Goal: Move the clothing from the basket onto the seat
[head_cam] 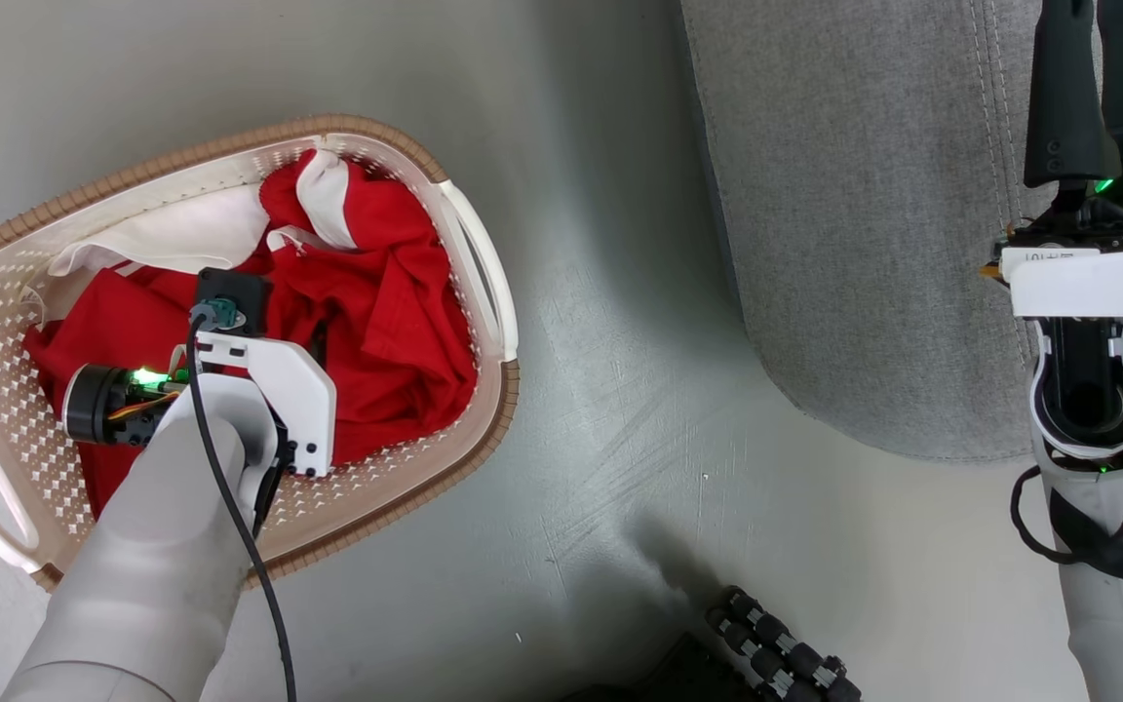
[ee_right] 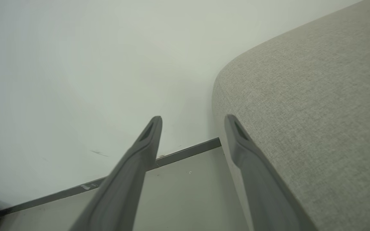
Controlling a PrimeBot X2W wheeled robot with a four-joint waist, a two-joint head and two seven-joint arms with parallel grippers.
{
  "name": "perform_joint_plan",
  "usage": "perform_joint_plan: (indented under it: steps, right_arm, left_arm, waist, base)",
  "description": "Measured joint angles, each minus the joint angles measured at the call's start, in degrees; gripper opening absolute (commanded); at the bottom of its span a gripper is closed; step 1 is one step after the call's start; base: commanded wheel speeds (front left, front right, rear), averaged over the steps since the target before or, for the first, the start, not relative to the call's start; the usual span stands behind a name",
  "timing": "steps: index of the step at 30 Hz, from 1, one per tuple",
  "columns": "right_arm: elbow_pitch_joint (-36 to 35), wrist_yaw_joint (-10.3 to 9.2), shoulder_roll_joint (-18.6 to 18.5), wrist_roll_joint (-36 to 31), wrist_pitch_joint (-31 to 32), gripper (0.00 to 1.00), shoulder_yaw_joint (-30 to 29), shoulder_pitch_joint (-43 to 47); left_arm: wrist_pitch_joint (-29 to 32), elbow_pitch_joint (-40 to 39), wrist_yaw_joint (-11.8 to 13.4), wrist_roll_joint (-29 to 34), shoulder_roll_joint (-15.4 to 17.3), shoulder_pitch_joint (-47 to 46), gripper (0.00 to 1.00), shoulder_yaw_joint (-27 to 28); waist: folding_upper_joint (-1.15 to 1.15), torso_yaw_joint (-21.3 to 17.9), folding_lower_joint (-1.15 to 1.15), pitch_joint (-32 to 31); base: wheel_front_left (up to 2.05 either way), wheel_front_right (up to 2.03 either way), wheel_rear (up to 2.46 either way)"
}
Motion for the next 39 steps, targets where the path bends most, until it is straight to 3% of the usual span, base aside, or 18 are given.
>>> perform_joint_plan:
  steps: [12,29,30,32,39]
  right_arm:
    - [0.59,0.00,0.47,0.01,-0.01,1.00,0.64,-0.47]
    - [0.98,0.00,0.73,0.15,-0.02,1.00,1.34,-1.19]
    - [1.00,0.00,0.74,0.15,-0.02,1.00,1.41,-1.19]
    - [1.05,0.00,0.79,0.15,-0.02,1.00,1.49,-1.21]
    - [1.30,0.00,0.83,0.15,-0.02,1.00,1.35,-1.26]
  left_arm:
    - [1.01,3.87,3.09,0.94,0.86,-2.18,1.00,1.11]
    - [5.48,6.75,-0.54,0.80,-0.14,-4.72,1.00,-0.86]
    - [5.54,6.99,-0.63,0.80,-0.14,-4.83,0.93,-0.86]
    - [5.77,7.34,-1.13,0.80,-0.13,-5.00,0.00,-0.92]
    - [5.71,7.86,-2.18,0.75,-0.22,-5.26,0.00,-1.08]
  waist:
    - [0.00,-0.80,0.00,0.80]
    - [0.00,-1.26,0.00,2.33]
    - [0.00,-1.30,0.00,2.40]
    - [0.00,-1.40,0.00,2.51]
    - [0.00,-1.30,0.00,2.28]
  base:
    - [0.00,0.00,0.00]
    - [0.00,0.00,0.00]
    - [0.00,0.00,0.00]
    - [0.00,0.00,0.00]
    - [0.00,0.00,0.00]
